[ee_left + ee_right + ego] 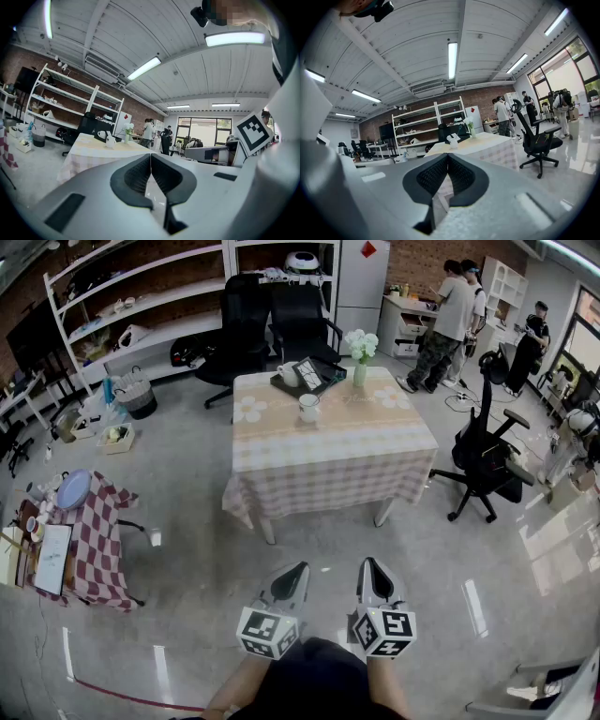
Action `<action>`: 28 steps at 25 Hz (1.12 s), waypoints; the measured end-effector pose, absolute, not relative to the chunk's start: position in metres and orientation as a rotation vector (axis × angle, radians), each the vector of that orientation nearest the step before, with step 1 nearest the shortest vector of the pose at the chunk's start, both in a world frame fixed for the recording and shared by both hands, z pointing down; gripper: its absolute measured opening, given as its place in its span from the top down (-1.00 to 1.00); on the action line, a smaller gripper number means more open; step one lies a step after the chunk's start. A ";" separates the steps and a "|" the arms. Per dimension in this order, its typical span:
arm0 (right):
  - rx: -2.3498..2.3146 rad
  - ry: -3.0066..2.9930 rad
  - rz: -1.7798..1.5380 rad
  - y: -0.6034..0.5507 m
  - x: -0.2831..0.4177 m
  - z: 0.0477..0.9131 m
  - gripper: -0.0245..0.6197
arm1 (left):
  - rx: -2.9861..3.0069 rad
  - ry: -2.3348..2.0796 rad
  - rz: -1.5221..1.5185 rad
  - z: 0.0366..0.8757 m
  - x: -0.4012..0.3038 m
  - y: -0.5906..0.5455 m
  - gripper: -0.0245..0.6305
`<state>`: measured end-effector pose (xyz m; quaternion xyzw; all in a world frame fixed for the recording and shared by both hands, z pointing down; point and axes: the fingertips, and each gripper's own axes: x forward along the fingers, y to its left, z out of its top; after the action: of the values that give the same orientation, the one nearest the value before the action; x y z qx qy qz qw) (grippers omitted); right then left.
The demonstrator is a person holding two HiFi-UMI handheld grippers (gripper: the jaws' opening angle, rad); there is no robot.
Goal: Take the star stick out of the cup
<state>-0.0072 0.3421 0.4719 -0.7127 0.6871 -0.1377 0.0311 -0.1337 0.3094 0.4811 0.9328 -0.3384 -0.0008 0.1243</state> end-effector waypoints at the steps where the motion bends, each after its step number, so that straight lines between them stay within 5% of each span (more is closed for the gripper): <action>1: -2.195 2.115 -0.425 0.343 -0.006 0.471 0.91 | 2.717 -0.991 0.001 0.482 -0.133 0.309 0.89; 28: -2.175 2.094 -0.487 0.311 0.018 0.478 0.91 | 2.651 -0.991 -0.005 0.488 -0.111 0.271 0.89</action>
<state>0.0176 0.3111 0.4778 -0.7105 0.6842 -0.1590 0.0418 -0.1107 0.2712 0.4881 0.9254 -0.3459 -0.0018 0.1550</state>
